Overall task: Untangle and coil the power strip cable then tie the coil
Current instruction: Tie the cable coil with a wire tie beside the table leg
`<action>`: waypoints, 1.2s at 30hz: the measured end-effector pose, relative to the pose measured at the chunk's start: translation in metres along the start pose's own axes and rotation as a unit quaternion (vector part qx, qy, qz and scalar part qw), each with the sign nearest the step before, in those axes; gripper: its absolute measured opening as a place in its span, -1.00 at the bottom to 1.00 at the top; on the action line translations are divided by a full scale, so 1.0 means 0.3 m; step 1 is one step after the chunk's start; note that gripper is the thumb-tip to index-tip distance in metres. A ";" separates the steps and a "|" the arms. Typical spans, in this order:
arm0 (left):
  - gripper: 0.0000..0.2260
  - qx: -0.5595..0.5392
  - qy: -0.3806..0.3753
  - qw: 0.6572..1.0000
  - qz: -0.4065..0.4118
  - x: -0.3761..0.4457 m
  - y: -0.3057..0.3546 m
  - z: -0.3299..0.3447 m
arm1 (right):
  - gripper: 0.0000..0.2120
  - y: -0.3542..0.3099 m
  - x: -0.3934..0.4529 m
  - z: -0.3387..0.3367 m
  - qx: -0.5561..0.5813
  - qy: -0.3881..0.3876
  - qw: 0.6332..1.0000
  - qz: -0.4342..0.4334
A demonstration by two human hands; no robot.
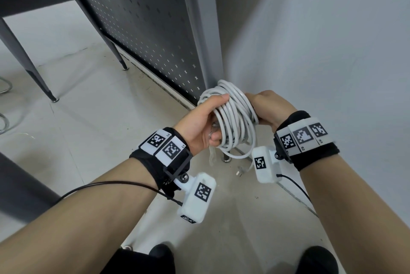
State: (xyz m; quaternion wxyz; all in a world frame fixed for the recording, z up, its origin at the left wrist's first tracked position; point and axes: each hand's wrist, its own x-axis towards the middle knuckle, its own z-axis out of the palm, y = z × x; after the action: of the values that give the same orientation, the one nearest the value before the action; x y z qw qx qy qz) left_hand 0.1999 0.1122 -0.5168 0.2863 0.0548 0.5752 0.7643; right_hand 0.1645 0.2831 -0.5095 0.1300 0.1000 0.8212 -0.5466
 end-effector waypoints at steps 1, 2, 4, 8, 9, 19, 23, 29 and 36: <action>-0.62 0.001 -0.005 1.000 -0.003 0.000 -0.001 -0.001 | -0.62 0.001 0.000 -0.002 0.006 -0.006 1.000 -0.003; -0.62 0.003 -0.010 1.000 -0.004 0.000 -0.003 -0.004 | -0.67 0.000 -0.002 -0.003 0.016 -0.013 1.000 -0.009; -0.64 0.013 -0.017 1.000 -0.008 -0.001 -0.006 -0.005 | -0.78 0.001 -0.004 -0.006 0.026 -0.018 0.999 -0.025; -0.65 0.015 -0.014 1.000 -0.023 0.002 -0.010 0.004 | -0.78 0.007 0.008 0.002 0.002 0.012 0.999 -0.041; -0.65 0.010 -0.011 0.999 -0.029 0.003 -0.011 0.008 | -0.76 0.006 0.010 0.006 -0.007 0.026 0.998 -0.048; -0.77 -0.002 0.021 0.996 -0.084 0.005 -0.015 0.036 | -0.75 -0.046 0.009 0.005 0.167 0.105 0.978 -0.070; -0.81 -0.031 0.032 0.996 -0.082 0.012 -0.013 0.052 | -0.81 -0.057 0.007 0.012 0.274 0.065 0.958 -0.053; -0.76 -0.026 0.019 0.997 -0.064 0.007 -0.006 0.057 | -0.81 -0.064 0.016 0.017 0.378 0.085 0.921 -0.040; -0.69 0.151 0.053 0.986 -0.055 -0.017 0.030 0.047 | -0.76 -0.063 0.020 0.037 0.422 0.091 0.900 -0.056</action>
State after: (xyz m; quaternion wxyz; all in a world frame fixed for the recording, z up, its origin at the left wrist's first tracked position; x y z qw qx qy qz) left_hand 0.2067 0.1200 -0.5028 0.2857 0.0250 0.7006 0.6534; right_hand 0.1542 0.2659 -0.4989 -0.0304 0.1485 0.5263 -0.8367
